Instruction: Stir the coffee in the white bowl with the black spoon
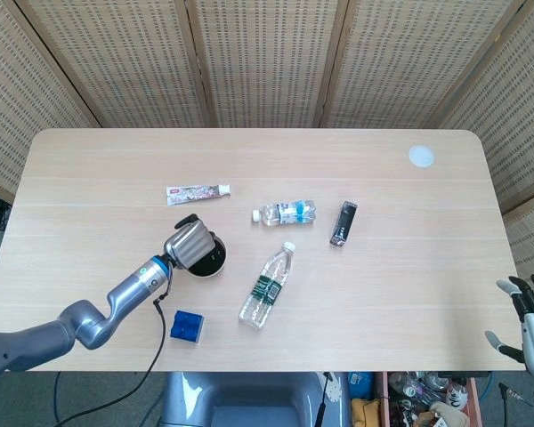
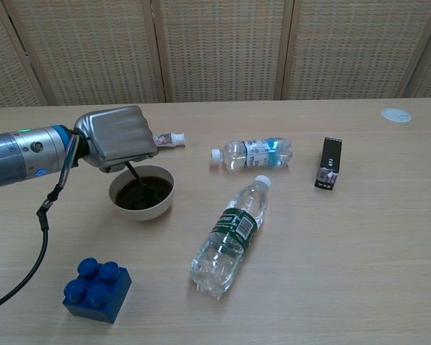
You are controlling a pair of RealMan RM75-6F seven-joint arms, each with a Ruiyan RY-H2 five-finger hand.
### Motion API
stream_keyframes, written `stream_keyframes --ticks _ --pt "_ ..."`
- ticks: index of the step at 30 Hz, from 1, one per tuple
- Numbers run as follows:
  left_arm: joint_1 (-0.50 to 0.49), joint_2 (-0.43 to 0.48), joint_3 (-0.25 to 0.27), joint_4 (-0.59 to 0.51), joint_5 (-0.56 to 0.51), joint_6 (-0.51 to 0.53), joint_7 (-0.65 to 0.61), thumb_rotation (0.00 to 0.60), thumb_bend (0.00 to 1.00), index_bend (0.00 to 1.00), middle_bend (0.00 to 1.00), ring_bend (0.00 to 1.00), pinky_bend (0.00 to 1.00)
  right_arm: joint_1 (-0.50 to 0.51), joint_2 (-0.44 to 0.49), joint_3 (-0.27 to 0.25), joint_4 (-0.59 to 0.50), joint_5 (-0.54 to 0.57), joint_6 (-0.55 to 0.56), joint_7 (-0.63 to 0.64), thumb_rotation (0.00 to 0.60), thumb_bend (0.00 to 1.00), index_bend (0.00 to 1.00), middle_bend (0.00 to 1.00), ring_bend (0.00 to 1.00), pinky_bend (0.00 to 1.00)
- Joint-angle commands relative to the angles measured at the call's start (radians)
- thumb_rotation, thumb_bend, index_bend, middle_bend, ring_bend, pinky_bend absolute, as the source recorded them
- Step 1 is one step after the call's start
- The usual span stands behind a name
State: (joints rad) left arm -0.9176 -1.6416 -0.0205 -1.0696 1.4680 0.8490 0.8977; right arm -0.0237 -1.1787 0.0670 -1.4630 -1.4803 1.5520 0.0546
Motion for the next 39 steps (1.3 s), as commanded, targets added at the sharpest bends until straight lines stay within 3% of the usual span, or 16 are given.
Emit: stream_keyframes --ticks 1,6,14,18,27,30,35,39 --pt "0.001 0.003 0.0 -0.005 -0.003 -0.001 0.004 0.6 0.28 0.49 0.79 0.71 0.73 0.0 0.0 0.0 0.001 0.0 0.0 0.0 0.6 0.26 0.26 0.26 0.08 0.14" --pt "0.004 0.007 -0.002 -0.012 -0.005 0.007 0.006 0.6 0.28 0.46 0.79 0.71 0.73 0.0 0.0 0.001 0.001 -0.001 0.001 0.0 0.6 0.26 0.26 0.26 0.08 0.14" --pt "0.053 0.055 -0.039 -0.105 -0.068 0.061 -0.051 0.6 0.28 0.26 0.68 0.63 0.73 0.003 0.004 0.003 -0.004 -0.003 0.001 -0.005 0.6 0.26 0.26 0.26 0.08 0.14" --pt "0.138 0.114 -0.078 -0.24 -0.116 0.185 -0.162 0.6 0.28 0.21 0.6 0.57 0.73 0.007 0.01 0.004 -0.014 -0.002 -0.007 -0.01 0.6 0.26 0.26 0.26 0.08 0.14" --pt "0.294 0.222 -0.068 -0.475 -0.132 0.393 -0.25 0.6 0.28 0.15 0.4 0.4 0.67 0.027 0.014 0.012 -0.034 -0.01 -0.018 -0.033 0.6 0.26 0.26 0.25 0.08 0.14" --pt "0.378 0.239 -0.07 -0.546 -0.137 0.504 -0.361 0.6 0.28 0.15 0.35 0.34 0.64 0.036 0.014 0.016 -0.042 -0.014 -0.023 -0.044 0.6 0.26 0.26 0.25 0.08 0.14" --pt "0.501 0.273 -0.055 -0.618 -0.148 0.636 -0.483 0.6 0.28 0.13 0.21 0.19 0.46 0.052 0.008 0.018 -0.048 -0.016 -0.039 -0.062 0.6 0.26 0.26 0.24 0.08 0.14" --pt "0.575 0.3 -0.022 -0.636 -0.136 0.696 -0.53 0.6 0.28 0.12 0.12 0.07 0.14 0.058 0.003 0.023 -0.054 -0.018 -0.035 -0.075 0.6 0.26 0.26 0.24 0.08 0.14"
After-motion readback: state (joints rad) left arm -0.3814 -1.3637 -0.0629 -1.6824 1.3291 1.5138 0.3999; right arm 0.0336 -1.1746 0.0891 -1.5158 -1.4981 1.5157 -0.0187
